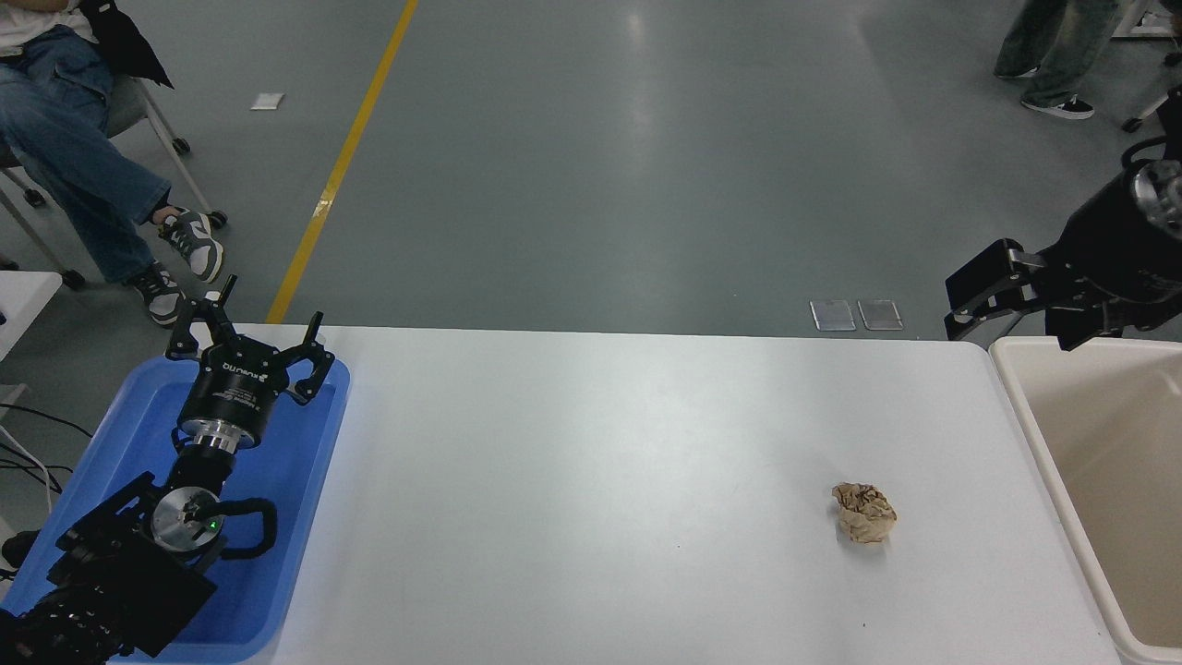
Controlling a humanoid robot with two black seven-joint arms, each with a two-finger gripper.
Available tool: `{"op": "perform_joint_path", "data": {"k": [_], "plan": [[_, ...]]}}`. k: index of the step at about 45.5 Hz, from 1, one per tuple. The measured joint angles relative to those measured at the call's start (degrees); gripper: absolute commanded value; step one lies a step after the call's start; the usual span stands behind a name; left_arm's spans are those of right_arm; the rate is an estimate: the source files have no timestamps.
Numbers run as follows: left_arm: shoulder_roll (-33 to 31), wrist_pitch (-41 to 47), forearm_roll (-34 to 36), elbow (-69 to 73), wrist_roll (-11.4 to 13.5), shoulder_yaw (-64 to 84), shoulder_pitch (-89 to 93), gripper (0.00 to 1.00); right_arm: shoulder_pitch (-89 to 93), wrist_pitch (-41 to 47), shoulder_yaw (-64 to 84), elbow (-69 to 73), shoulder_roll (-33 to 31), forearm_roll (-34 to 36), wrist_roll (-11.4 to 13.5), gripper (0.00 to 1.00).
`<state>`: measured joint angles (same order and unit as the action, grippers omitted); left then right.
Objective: Pick up paper ball place in dustbin
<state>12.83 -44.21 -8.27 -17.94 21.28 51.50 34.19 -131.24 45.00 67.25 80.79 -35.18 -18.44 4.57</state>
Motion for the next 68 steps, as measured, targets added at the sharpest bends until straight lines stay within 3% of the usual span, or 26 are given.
{"op": "perform_joint_path", "data": {"k": [68], "plan": [[0.0,0.0,0.0,0.0,0.0,0.0,0.0,1.00,3.8,0.0,-1.7,-3.7,1.0,-0.4,0.0,1.00]]}}
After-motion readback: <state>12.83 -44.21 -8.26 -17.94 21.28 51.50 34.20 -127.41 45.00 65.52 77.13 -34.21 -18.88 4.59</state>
